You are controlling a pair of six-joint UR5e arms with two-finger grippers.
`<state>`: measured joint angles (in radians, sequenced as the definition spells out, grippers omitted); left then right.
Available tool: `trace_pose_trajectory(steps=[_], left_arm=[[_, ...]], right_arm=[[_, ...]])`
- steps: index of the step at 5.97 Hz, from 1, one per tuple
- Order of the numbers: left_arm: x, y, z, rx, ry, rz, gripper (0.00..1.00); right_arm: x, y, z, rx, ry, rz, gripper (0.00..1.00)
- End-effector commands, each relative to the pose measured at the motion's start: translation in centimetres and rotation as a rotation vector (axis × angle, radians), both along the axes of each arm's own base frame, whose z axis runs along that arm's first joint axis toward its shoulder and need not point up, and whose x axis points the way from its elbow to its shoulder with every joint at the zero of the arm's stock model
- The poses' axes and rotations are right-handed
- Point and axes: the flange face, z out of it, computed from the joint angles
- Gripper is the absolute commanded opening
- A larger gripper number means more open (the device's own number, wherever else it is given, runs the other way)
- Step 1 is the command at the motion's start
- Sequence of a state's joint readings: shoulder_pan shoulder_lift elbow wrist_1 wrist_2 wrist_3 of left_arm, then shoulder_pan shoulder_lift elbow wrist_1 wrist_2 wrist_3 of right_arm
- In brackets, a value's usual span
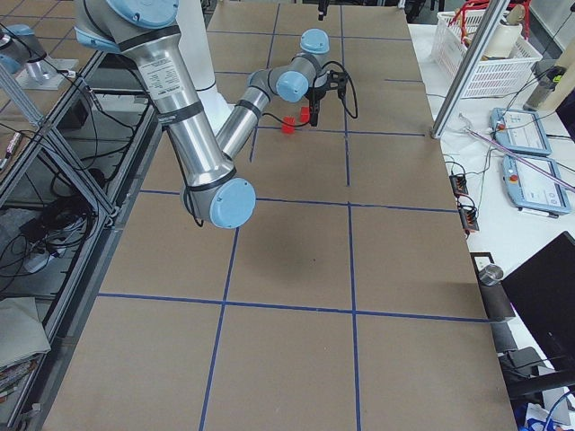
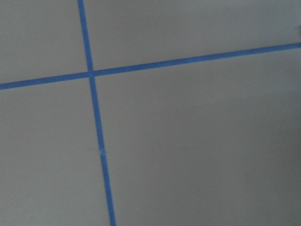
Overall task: Form red blocks into L shape at center
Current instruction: 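Raise the right gripper away while the left arm reaches toward the cubes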
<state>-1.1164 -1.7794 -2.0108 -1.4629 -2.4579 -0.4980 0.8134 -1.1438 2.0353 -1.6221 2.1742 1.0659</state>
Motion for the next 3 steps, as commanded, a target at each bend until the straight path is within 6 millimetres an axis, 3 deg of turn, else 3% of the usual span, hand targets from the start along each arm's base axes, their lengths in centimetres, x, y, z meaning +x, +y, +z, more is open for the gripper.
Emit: trace_pose_trajectory(steps=[1, 2, 3], left_arm=[[15.1, 3.9, -10.2, -0.037, -0.03, -0.023, 1.0], [21.3, 6.9, -12.7, -0.033, -0.052, -0.023, 1.0], [26.5, 8.2, -13.7, -0.048, -0.09, -0.054, 1.0]], right_arm=[[4.9, -1.2, 4.8, 0.034, 0.03, -0.042, 1.0], [6.2, -1.3, 7.0, 0.049, 0.055, -0.057, 1.0], [7.1, -1.3, 8.6, 0.059, 0.074, -0.069, 1.0]])
